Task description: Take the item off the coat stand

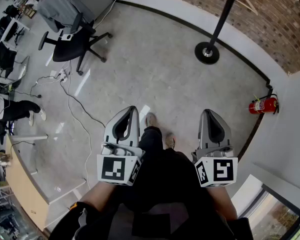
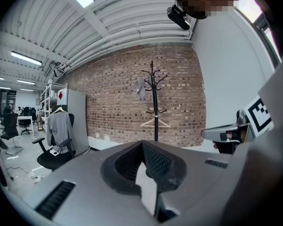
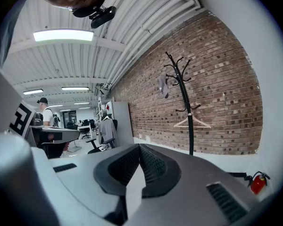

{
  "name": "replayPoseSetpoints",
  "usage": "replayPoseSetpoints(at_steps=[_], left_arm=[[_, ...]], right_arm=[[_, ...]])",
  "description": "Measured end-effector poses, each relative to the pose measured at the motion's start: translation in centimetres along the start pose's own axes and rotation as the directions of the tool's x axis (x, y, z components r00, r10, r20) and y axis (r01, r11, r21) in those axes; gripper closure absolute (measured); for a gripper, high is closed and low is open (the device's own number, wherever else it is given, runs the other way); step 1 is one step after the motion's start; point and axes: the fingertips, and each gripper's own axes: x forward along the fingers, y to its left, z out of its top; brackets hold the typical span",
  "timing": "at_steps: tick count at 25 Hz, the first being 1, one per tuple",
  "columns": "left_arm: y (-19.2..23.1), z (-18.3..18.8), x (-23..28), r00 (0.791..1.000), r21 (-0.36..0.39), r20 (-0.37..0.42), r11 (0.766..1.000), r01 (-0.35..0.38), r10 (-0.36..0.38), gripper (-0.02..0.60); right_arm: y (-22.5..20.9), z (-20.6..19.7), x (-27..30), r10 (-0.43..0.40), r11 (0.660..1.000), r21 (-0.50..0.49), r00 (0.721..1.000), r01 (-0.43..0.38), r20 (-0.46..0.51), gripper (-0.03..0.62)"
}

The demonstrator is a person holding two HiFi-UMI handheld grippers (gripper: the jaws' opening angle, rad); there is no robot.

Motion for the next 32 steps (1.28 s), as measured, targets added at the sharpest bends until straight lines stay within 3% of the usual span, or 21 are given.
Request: replayPoseSetpoints(at_steps=[6,13,17,23,28,32], left_arm=[[2.2,-1.1,4.4,1.000,-0.021,-0.010,1.000,0.019,-0.020,0.555],[4.9,0.7,14.2,0.993,-0.014,-0.009,0.993,0.117,-0.117,0.555],[8.9,2.9,20.5,0.990,-0.040,-0.018,0.990,0.138,-0.139,0.555],[13.5,8.2,28.9,0.975,-0.036,0.083,0.977,0.209,-0.206,0.555],[18.3,9.7,33.8,0.970,-0.045,0.078,0.971,0.236,-0.232,0.555],[19.6,11.0,36.5,0.967,-0.046,0.089,0.969,0.243,-0.238,0.555]], right_arm=[[-1.1,-0.8,3.5,-0.031,0.999,-0.008,0.999,0.031,-0.022,0.580],[-3.7,0.2,11.9,-0.106,0.994,-0.018,0.992,0.105,-0.073,0.580],[-3.6,2.9,18.7,-0.115,0.992,-0.055,0.989,0.110,-0.097,0.580],[-3.7,8.5,28.4,-0.116,0.991,-0.075,0.990,0.111,-0.075,0.580],[-2.3,12.5,35.0,-0.138,0.984,-0.120,0.990,0.133,-0.040,0.580],[-3.1,13.8,38.1,-0.144,0.981,-0.138,0.989,0.137,-0.041,0.580]])
